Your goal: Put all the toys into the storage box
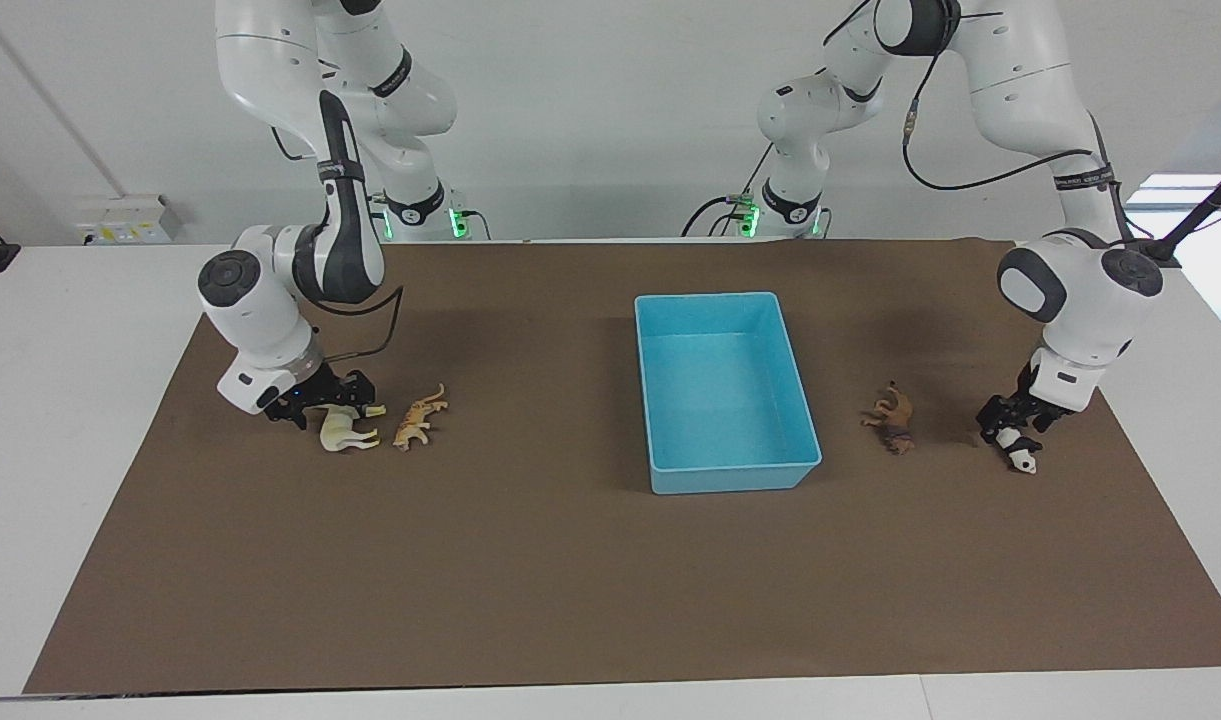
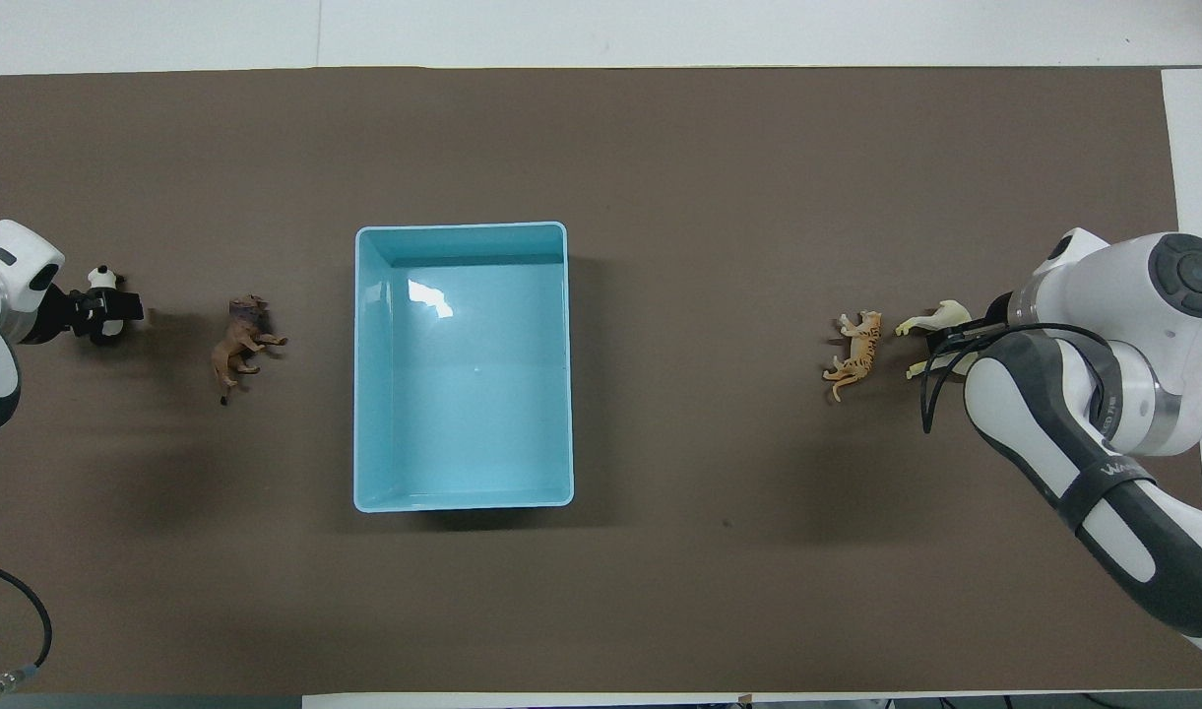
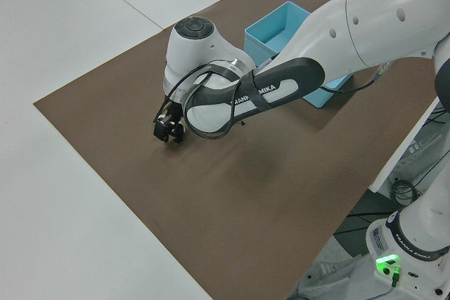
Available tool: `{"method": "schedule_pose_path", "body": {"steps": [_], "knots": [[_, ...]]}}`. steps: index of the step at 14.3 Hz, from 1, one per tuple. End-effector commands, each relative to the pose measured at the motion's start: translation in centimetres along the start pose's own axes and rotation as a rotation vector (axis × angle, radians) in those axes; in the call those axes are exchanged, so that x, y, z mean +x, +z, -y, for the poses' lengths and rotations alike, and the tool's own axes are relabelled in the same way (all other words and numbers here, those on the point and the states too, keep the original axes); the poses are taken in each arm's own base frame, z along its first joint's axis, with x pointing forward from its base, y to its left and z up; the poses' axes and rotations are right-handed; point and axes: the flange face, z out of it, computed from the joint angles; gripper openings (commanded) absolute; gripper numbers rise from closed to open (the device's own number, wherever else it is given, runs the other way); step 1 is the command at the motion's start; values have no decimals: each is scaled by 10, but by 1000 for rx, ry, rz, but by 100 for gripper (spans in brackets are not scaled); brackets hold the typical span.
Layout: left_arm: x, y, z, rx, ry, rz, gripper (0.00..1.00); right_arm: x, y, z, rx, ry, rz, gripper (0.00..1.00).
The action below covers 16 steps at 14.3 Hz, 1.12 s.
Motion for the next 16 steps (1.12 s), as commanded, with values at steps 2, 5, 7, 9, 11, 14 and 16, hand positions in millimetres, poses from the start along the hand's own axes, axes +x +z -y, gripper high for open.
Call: {"method": "schedule_pose_path", "body": {"steps": [2, 5, 7, 9, 11, 14, 16], "knots": [[-8, 6, 2, 5, 14, -5, 71, -2, 2, -2, 1, 17, -13, 18], [-8, 6, 3, 4, 9, 1, 27, 8, -13, -6, -1, 19, -22, 0], [-7, 3, 3, 3, 8, 2, 21, 27, -50, -7, 17, 37, 5, 0], [2, -8, 5, 1, 1, 17, 21, 47, -100, -3, 105, 109, -2, 0], [15, -25, 0, -6, -6, 55, 21, 76, -128, 17, 133, 89, -12, 0], [21, -73, -31, -10, -76, 101, 21, 105, -155, 83, 135, 169, -43, 0], [16, -103, -59, -10, -109, 134, 22, 112, -163, 156, 145, 226, -49, 0]]}}
